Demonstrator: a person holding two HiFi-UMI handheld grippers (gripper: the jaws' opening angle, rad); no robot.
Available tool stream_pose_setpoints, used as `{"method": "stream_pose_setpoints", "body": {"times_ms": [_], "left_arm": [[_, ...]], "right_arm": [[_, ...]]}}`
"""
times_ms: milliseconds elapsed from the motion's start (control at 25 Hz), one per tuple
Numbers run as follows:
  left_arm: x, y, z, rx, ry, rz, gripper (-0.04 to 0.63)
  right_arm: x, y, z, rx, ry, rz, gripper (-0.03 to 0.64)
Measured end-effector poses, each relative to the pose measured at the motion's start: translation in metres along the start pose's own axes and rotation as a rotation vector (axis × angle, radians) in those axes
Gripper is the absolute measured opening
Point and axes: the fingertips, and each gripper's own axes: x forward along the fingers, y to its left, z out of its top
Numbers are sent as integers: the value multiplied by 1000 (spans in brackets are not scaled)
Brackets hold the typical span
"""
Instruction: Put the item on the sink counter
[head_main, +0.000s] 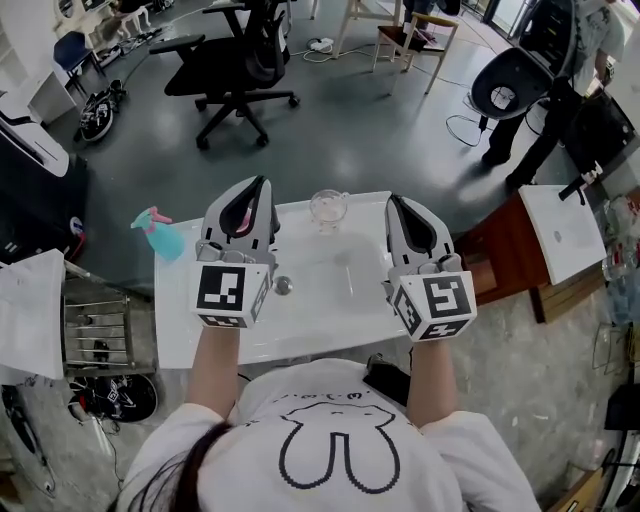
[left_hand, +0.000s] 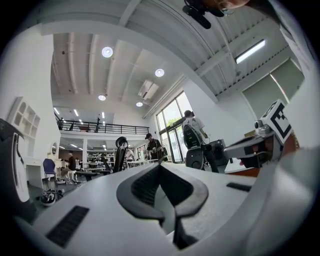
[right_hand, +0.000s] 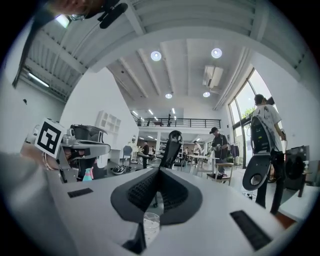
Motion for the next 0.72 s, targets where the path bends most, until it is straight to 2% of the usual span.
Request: {"method": "stream_pose_setpoints", "body": {"times_ms": [280, 480, 720], "left_arm": [[-6, 0, 11, 8, -47, -24, 9], [-12, 7, 28, 18, -102, -37, 9], [-20, 18, 36, 37, -125, -31, 9]], "right_arm": [[-17, -12, 25, -117, -80, -81, 28], [-34, -25, 47, -161, -140, -115, 28], [-50, -37, 59, -188, -159, -146, 26]]}}
